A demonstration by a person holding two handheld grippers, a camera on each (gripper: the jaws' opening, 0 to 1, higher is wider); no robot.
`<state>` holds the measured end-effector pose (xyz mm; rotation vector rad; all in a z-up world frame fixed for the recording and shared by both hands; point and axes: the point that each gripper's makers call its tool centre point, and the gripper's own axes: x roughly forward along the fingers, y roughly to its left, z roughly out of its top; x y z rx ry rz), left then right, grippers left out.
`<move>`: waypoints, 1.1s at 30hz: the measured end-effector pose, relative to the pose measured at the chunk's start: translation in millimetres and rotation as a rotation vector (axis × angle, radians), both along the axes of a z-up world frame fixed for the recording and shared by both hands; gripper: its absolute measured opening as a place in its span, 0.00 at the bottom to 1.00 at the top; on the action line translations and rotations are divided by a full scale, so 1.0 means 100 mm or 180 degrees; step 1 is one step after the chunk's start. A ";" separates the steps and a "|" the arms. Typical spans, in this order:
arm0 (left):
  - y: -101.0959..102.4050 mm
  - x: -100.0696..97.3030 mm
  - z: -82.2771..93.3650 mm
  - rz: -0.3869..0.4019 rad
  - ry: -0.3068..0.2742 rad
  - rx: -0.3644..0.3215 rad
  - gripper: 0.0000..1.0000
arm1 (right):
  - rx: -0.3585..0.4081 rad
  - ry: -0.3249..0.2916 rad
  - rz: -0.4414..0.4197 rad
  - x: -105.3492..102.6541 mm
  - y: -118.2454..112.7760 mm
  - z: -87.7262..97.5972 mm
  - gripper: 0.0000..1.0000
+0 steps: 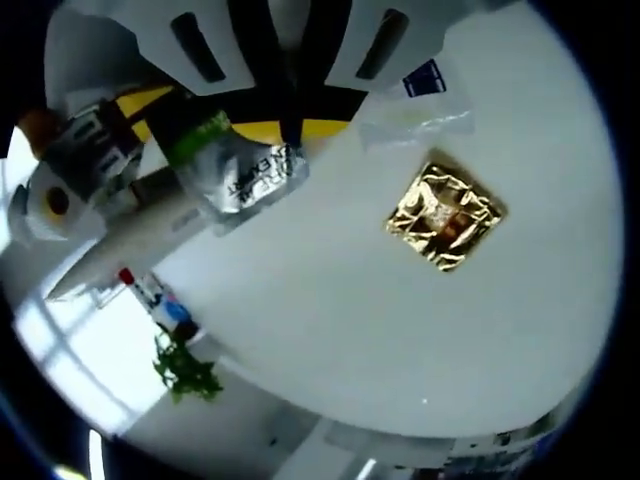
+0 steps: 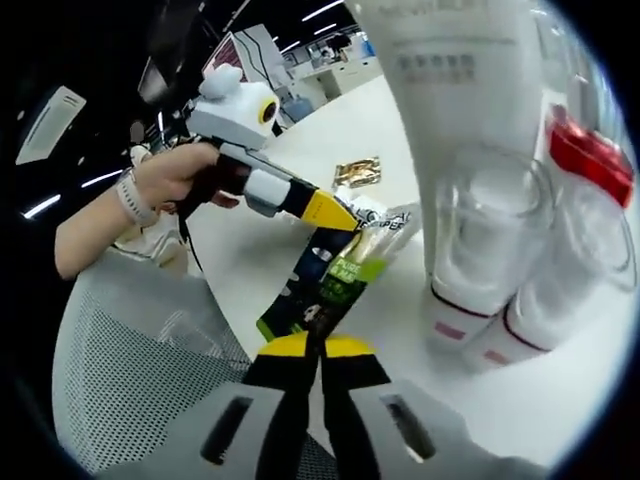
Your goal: Arrange the skincare products in the storage area until every visible bottle or jar stands upright without overlapping.
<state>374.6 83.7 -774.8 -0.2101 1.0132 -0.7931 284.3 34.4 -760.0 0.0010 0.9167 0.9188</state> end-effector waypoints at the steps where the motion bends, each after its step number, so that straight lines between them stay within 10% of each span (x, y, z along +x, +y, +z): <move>1: 0.00 0.00 0.00 -0.0005 0.0002 0.0005 0.00 | -0.0018 -0.0003 0.0000 0.00 -0.01 -0.01 0.05; 33: 0.11 0.13 -0.12 0.0137 0.0098 0.0024 0.00 | -0.1012 -0.0369 0.0246 -0.12 -0.23 -0.10 0.16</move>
